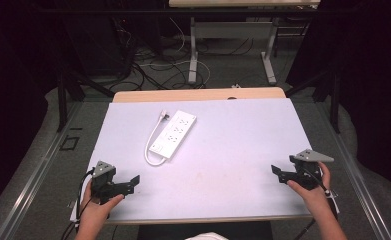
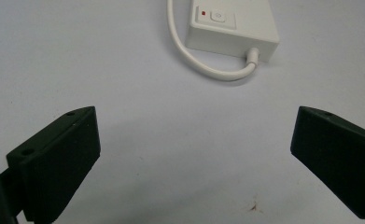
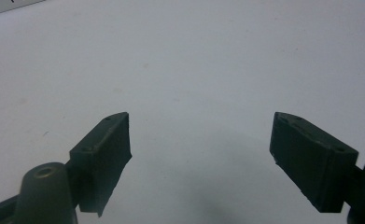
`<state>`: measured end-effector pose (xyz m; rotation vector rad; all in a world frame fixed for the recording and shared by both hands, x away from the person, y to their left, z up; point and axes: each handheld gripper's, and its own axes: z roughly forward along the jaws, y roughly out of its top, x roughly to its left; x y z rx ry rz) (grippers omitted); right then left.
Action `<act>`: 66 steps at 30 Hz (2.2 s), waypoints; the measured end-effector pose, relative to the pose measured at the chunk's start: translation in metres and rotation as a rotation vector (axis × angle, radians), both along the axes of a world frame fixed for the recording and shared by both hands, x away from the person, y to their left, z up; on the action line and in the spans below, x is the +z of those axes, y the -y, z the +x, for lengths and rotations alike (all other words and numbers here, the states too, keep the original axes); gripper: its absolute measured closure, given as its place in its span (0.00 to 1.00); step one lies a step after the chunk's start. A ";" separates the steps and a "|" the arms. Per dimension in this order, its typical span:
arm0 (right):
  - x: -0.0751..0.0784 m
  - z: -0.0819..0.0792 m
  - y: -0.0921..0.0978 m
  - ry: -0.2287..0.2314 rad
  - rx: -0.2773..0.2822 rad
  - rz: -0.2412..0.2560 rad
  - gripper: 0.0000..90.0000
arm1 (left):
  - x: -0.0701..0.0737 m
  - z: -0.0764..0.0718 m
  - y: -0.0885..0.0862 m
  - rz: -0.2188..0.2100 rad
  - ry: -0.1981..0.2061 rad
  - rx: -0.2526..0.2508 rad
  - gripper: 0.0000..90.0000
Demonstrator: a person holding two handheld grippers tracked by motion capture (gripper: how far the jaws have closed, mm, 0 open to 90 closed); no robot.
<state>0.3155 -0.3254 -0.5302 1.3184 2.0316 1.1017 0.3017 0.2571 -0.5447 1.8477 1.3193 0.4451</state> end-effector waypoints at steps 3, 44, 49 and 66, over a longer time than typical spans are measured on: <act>-0.008 -0.001 0.002 -0.006 -0.015 0.007 0.22 | 0.000 0.001 -0.001 0.004 -0.007 0.004 0.03; -0.021 -0.008 -0.006 -0.027 0.026 -0.020 0.22 | 0.072 0.047 0.024 0.061 0.047 -0.051 0.30; -0.020 -0.008 -0.004 -0.016 0.027 -0.030 0.22 | 0.077 0.056 0.029 0.055 0.016 -0.051 0.30; -0.021 -0.009 -0.001 -0.009 0.010 -0.029 0.22 | 0.073 0.085 0.056 0.063 -0.063 -0.091 0.37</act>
